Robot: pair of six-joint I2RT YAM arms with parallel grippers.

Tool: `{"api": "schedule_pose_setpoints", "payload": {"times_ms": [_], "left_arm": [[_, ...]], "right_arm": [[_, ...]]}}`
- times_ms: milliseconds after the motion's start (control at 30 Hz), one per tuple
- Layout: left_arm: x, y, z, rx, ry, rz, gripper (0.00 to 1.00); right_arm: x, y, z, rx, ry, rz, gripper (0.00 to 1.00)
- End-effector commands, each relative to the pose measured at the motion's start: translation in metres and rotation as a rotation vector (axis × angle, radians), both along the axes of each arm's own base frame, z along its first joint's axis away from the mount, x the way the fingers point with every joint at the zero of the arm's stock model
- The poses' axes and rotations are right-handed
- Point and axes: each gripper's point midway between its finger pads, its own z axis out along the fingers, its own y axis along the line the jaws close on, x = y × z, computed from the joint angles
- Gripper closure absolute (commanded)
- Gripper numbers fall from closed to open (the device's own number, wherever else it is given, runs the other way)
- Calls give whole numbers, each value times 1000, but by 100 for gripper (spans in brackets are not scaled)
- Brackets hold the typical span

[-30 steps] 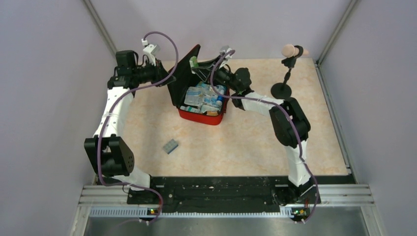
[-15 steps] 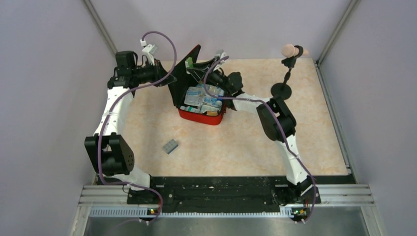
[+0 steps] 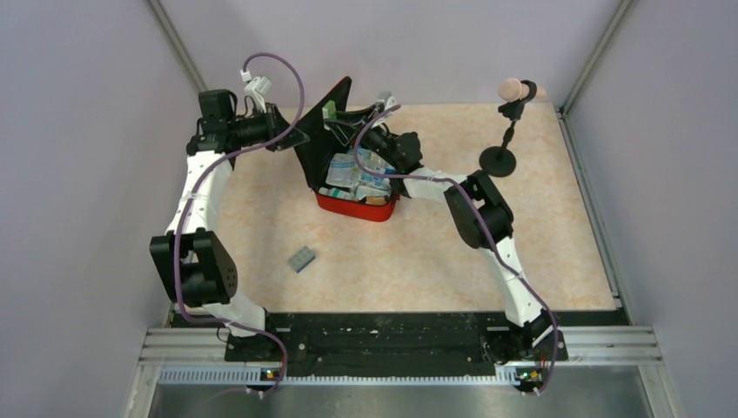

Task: Organize the medicine kit
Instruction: Place the medical item at the medicine box.

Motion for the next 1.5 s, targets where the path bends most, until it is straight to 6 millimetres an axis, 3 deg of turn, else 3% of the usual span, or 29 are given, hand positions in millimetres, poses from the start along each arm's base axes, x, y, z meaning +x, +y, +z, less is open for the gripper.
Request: {"api": "schedule_pose_setpoints", "payload": {"times_ms": [0, 67, 233, 400, 500, 600, 667, 900, 1033, 1167, 1467], "left_arm": [[-17, -18, -19, -73, 177, -41, 100], [-13, -16, -21, -77, 181, -7, 98], [-1, -6, -31, -15, 161, 128, 78], [19, 7, -35, 61, 103, 238, 67], [37, 12, -30, 76, 85, 281, 64], [48, 11, -26, 109, 58, 311, 60], [52, 11, -23, 130, 38, 326, 52], [30, -35, -25, 177, 14, 250, 49], [18, -42, -26, 198, 11, 239, 48], [9, -47, -28, 210, 11, 192, 32], [-3, -80, -35, 272, -97, 19, 28]], "right_arm": [[-31, 5, 43, 31, -23, 41, 72], [-33, 0, 48, 21, 34, 52, 71], [-34, -7, 48, 10, 299, 113, 73], [-44, -20, 56, -53, 303, 97, 74], [-32, -25, 58, -75, 338, 74, 74], [-8, -32, 54, -65, 456, 50, 75], [2, -32, 48, -72, 522, 47, 75], [4, -38, 27, -49, 735, 105, 76], [-3, -46, 13, -44, 841, 182, 77], [-7, -61, 2, -18, 953, 244, 78], [-19, -74, -4, 8, 1169, 398, 76]]}}
